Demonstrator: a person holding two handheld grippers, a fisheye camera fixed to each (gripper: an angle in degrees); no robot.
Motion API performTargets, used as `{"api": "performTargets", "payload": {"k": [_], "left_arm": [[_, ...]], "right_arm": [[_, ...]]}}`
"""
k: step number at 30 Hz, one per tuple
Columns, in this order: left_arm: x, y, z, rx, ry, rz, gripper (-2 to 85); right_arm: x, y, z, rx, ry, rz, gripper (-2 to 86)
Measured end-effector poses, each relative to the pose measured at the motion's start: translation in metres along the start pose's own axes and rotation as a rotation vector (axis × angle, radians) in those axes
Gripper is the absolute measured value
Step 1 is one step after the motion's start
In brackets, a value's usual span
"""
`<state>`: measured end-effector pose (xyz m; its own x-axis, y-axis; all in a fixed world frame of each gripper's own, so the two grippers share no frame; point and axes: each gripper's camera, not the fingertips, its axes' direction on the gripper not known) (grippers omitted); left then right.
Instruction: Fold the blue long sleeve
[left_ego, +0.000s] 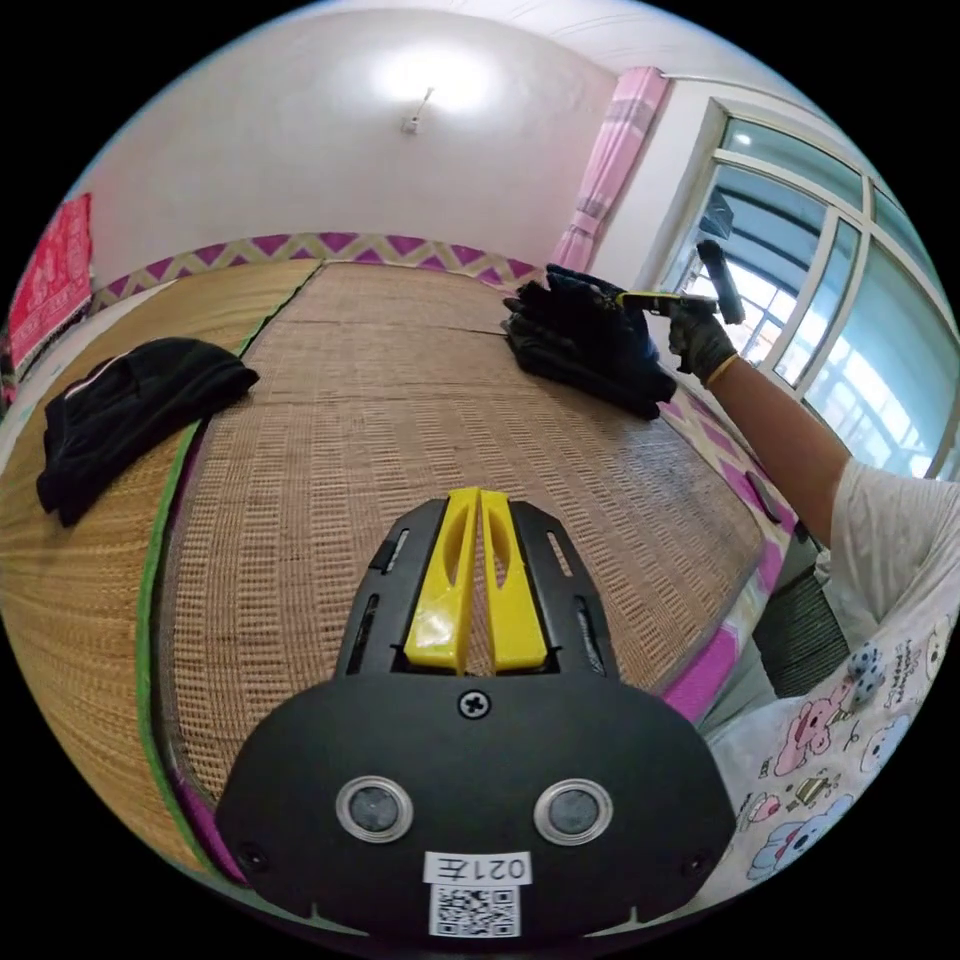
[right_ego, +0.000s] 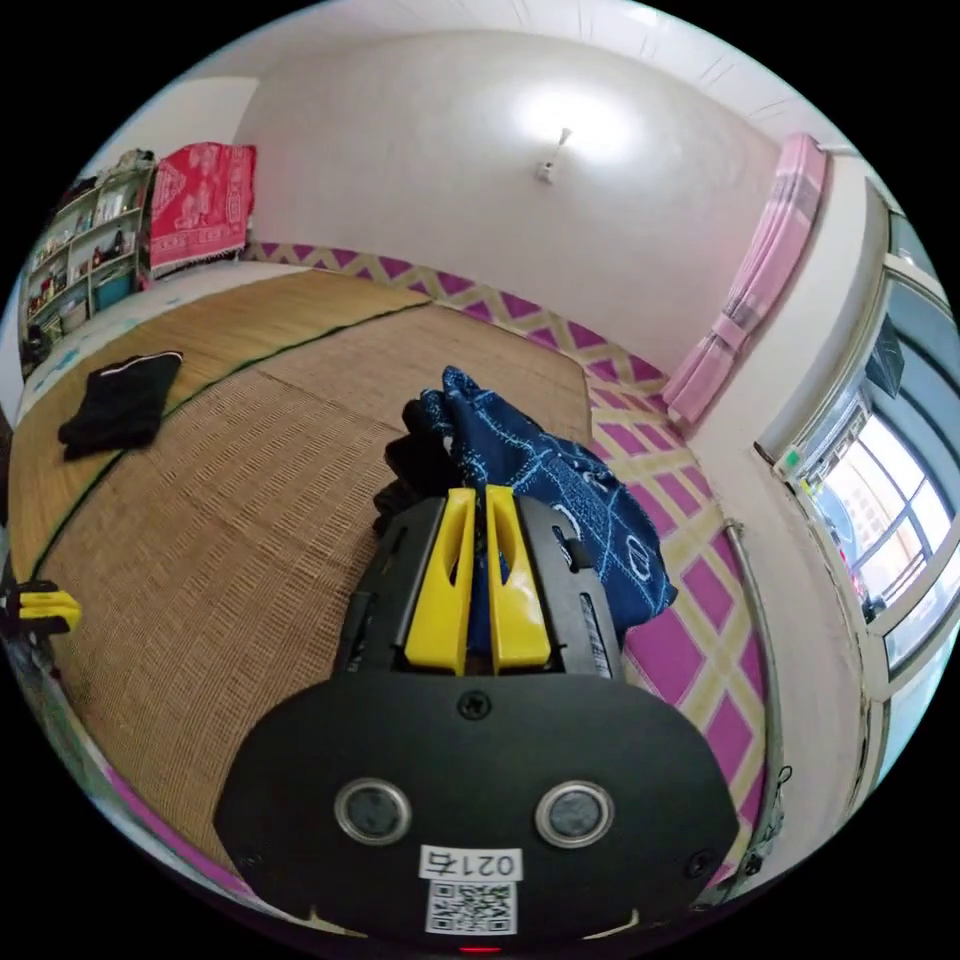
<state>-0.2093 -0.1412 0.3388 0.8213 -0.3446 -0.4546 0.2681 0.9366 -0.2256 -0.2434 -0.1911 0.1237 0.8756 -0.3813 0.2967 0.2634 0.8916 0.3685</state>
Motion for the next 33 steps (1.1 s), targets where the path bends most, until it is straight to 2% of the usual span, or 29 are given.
{"api": "performTargets", "payload": {"k": [4,6,11,15,18,21,22,26,29,33], "left_arm": [[0.005,0.003,0.005,-0.005,0.204,-0.087,-0.4],[0.002,0.014,-0.003,0.013,0.246,-0.133,-0.5],[-0.013,0.058,-0.032,0.014,0.226,-0.228,0.0],[-0.024,0.087,-0.043,-0.014,0.262,-0.282,4.1],[-0.031,0.094,-0.040,-0.010,0.271,-0.311,5.7],[-0.035,0.091,-0.025,-0.030,0.291,-0.323,7.4],[-0.037,0.089,-0.017,-0.043,0.317,-0.330,8.4],[-0.043,0.083,0.009,-0.097,0.351,-0.366,12.0],[-0.045,0.076,0.020,-0.109,0.328,-0.373,13.3],[-0.036,0.057,0.037,-0.187,0.292,-0.314,13.2]], "right_arm": [[-0.058,0.030,-0.045,0.011,-0.119,-0.223,-0.1],[-0.095,0.054,-0.056,0.011,-0.159,-0.328,-0.3],[-0.187,0.153,-0.078,-0.111,-0.460,-0.607,-0.4],[-0.189,0.207,-0.100,-0.100,-0.405,-0.668,-0.1],[-0.151,0.219,-0.112,-0.153,-0.517,-0.626,1.2],[-0.067,0.211,-0.107,-0.168,-0.743,-0.317,6.2],[-0.026,0.210,-0.093,-0.168,-0.787,-0.136,9.3],[0.088,0.226,-0.008,-0.209,-0.802,0.419,12.1],[0.117,0.233,0.054,-0.283,-0.894,0.618,12.9],[0.125,0.219,0.086,-0.292,-0.940,0.664,10.5]]}}
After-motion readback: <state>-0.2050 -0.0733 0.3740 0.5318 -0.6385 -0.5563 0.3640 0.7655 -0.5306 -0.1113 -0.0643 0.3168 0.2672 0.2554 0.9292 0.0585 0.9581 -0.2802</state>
